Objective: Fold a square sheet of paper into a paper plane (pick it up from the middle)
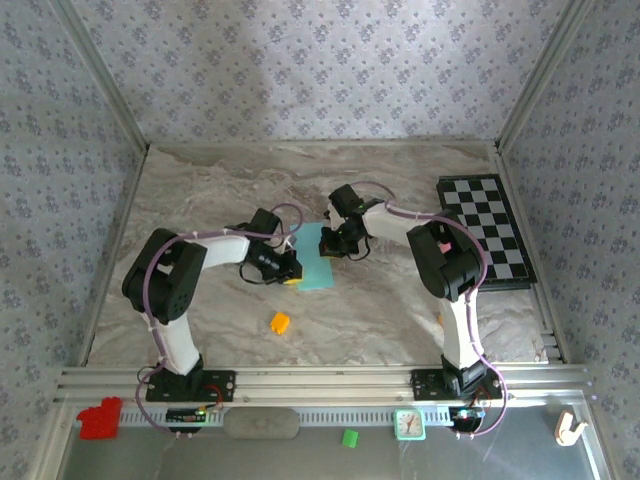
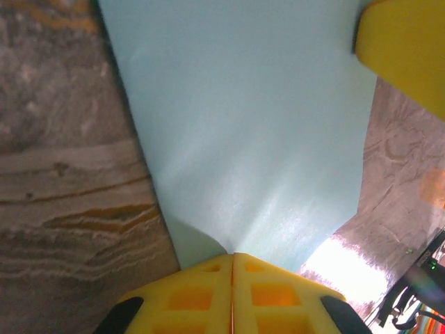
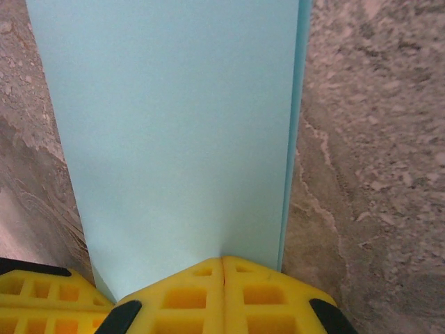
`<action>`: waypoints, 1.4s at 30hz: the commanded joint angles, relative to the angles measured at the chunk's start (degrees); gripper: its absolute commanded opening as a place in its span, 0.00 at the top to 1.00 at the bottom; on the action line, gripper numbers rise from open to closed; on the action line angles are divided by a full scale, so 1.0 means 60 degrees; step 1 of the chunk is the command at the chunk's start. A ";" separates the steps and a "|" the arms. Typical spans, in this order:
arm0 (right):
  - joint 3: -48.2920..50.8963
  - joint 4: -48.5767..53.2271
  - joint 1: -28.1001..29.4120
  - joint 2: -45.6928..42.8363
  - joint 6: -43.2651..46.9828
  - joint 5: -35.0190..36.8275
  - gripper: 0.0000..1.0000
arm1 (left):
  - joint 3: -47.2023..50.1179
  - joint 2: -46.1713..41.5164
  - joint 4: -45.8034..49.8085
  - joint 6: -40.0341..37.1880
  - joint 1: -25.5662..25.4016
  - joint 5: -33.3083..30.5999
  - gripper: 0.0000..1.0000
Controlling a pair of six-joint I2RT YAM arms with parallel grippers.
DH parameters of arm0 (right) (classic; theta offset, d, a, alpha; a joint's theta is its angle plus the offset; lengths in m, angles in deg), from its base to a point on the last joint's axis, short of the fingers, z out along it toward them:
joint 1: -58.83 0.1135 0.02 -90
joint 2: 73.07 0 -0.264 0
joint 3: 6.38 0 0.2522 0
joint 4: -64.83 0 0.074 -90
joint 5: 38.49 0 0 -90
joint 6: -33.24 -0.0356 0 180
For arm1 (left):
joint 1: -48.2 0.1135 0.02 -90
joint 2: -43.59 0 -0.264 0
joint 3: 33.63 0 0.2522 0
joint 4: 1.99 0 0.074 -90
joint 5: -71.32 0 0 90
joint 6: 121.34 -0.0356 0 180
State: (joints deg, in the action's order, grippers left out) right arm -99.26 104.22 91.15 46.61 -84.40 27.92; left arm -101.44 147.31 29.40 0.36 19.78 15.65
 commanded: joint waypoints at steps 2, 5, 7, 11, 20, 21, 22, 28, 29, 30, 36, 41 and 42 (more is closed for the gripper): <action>0.0970 0.1568 -0.0187 0.1339 -0.0081 0.2030 0.96 | 0.0374 -0.0404 0.1994 -0.0507 -0.0096 -0.0583 0.91; 0.0987 0.1536 -0.0186 0.1323 -0.0103 0.2028 0.96 | 0.0241 -0.0922 0.1858 -0.0405 -0.0088 -0.0638 0.91; 0.0997 0.1511 -0.0180 0.1323 -0.0136 0.2016 0.96 | 0.0282 -0.1376 0.1229 -0.0091 -0.0096 -0.0686 0.91; 0.0971 0.1512 -0.0171 0.1350 -0.0198 0.1985 0.96 | 0.0556 -0.1705 -0.0542 0.0839 -0.0115 -0.0595 0.91; 0.0987 0.1511 -0.0176 0.1352 -0.0224 0.1977 0.96 | 0.0316 -0.0476 -0.0482 0.0913 -0.0568 -0.0742 0.91; 0.0989 0.1502 -0.0172 0.1343 -0.0228 0.1970 0.96 | 0.0331 -0.0429 -0.0361 0.0833 -0.0602 -0.0793 0.91; 0.1007 0.1514 -0.0182 0.1347 -0.0226 0.1970 0.96 | 0.0400 -0.0434 -0.0269 0.0758 -0.0620 -0.0834 0.91; 0.1012 0.1542 -0.0216 0.1315 -0.0169 0.1955 0.96 | 0.1157 -0.0955 0.1026 -0.0020 -0.0682 -0.1374 0.91; 0.1013 0.1544 -0.0233 0.1309 -0.0143 0.1959 0.96 | 0.1284 -0.1054 0.1257 -0.0135 -0.0660 -0.1498 0.91; 0.1014 0.1544 -0.0251 0.1289 -0.0141 0.1955 0.96 | 0.1400 -0.1167 0.1386 -0.0184 -0.0667 -0.1560 0.91; 0.1034 0.1502 -0.0284 0.1140 -0.0168 0.1841 0.96 | 0.1211 -0.1854 0.1157 0.0228 -0.0613 -0.1381 0.90; 0.0540 0.1505 -0.0230 0.0737 -0.0077 0.1210 0.95 | 0.0424 -0.2197 0.0207 0.1177 -0.0343 -0.1204 0.83; 0.0357 0.1511 -0.0212 0.0626 -0.0067 0.1089 0.94 | 0.0307 -0.2190 -0.0086 0.1452 -0.0249 -0.1234 0.80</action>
State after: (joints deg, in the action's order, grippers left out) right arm -99.45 103.63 90.71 46.15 -84.86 26.54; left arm -95.88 136.25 32.48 4.56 16.89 8.29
